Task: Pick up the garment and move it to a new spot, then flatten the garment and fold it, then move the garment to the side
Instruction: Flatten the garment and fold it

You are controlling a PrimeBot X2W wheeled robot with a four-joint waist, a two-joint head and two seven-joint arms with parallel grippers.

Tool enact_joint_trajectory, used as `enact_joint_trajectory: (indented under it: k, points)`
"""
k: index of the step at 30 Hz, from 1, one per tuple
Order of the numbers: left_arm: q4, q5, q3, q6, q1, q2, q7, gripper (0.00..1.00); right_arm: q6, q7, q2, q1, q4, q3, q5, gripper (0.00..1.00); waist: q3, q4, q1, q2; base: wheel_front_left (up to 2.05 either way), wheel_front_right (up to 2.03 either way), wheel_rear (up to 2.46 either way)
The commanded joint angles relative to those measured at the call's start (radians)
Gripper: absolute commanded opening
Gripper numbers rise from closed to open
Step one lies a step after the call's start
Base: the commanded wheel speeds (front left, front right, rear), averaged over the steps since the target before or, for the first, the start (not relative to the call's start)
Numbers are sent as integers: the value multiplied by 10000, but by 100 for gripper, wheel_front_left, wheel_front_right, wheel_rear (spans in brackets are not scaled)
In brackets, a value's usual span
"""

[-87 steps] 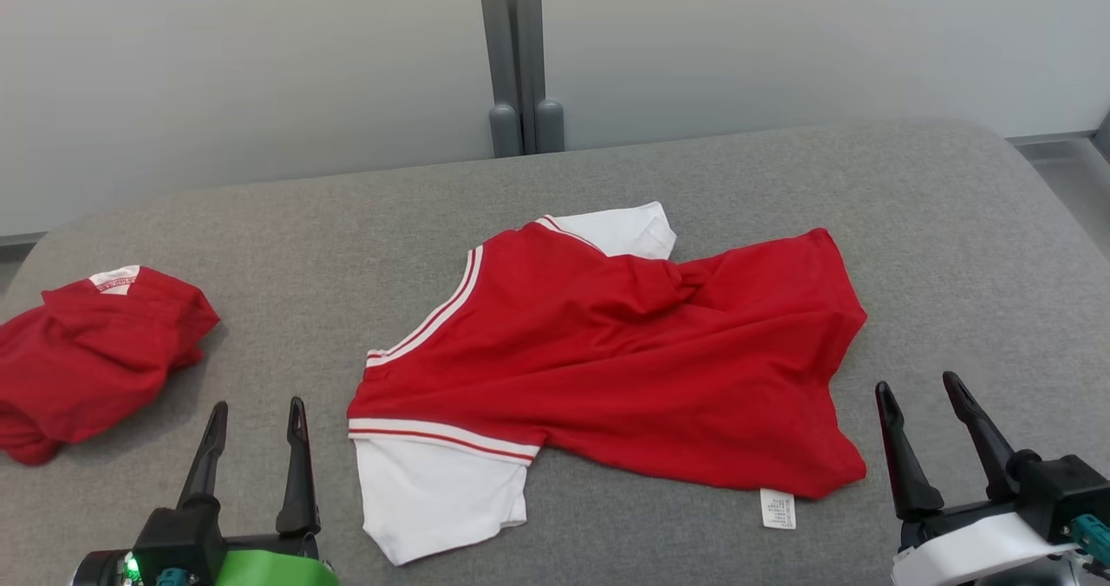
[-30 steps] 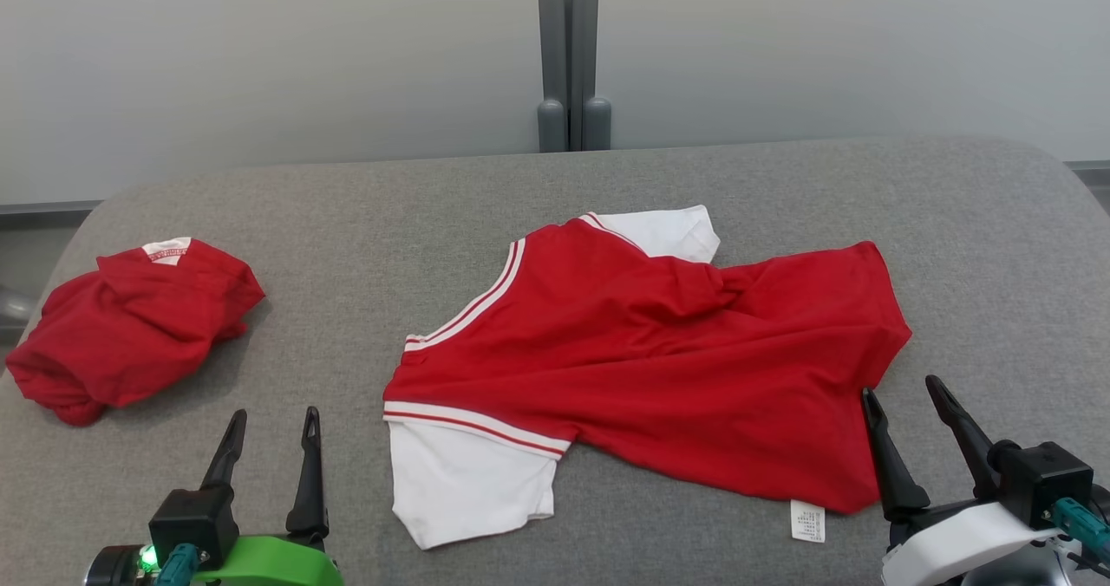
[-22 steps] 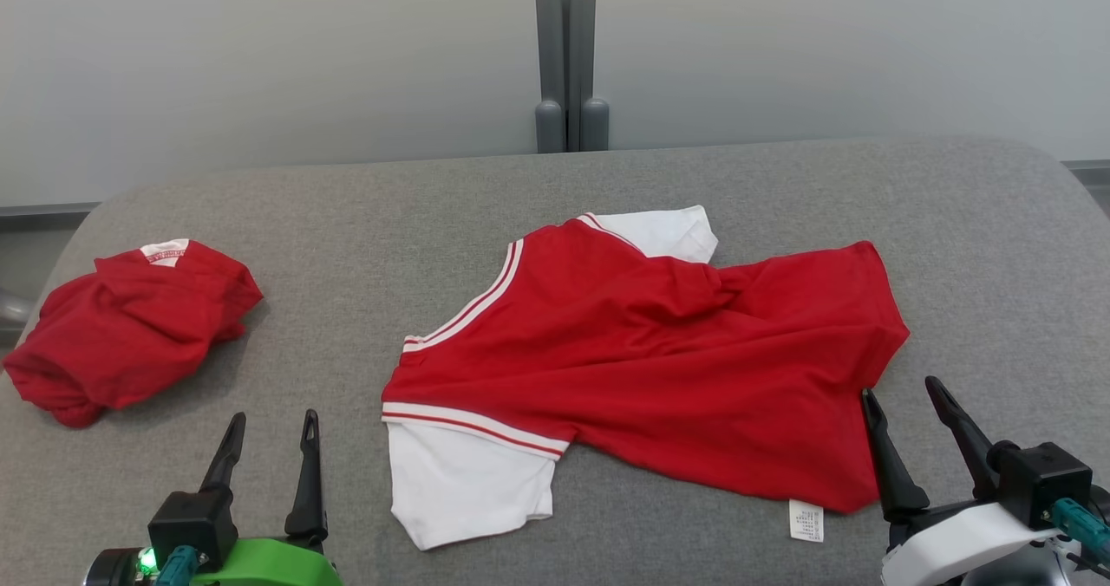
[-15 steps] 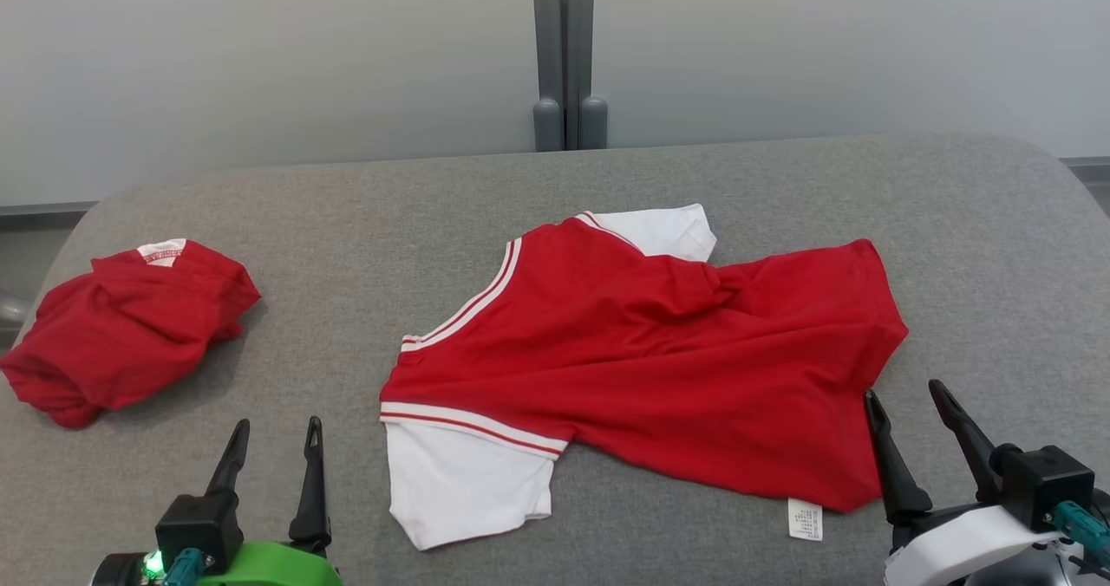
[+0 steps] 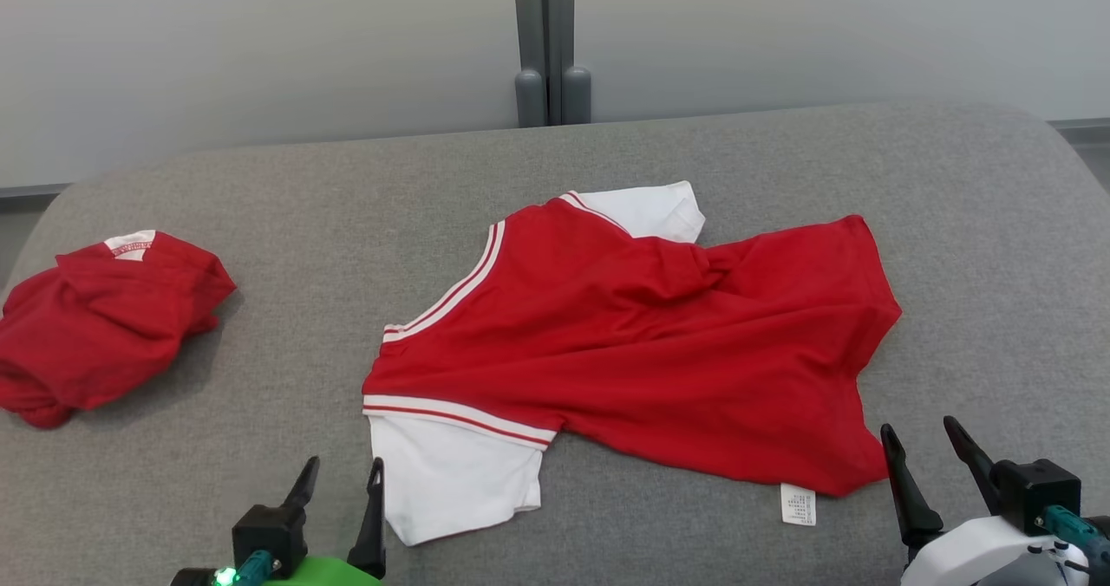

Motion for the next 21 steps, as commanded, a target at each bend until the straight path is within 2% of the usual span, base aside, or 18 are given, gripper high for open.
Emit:
enact_joint_trajectory:
  k: [1, 12, 17, 21]
  points:
    - [230, -23, -102, -48, -251, -17, -74, 100, -19, -92, -66, -201, 271, 49, 62, 100, 197, -56, 0, 0, 0, 0, 0]
    - [2667, -329, -694, 70, -1263, -245, -470, 100, -19, -588, -83, -1279, 2940, 742, 650, 100, 740, -58, 0, 0, 0, 0, 0]
    - [3415, -465, -868, 150, -1459, -283, -543, 100, -19, -674, -12, -1503, 3677, 1104, 994, 100, 773, -33, 0, 0, 0, 0, 0]
    - [3891, -760, -1022, -27, -1527, -304, -562, 100, -19, -674, 52, -1660, 3968, 1343, 1271, 100, 770, -41, 0, 0, 0, 0, 0]
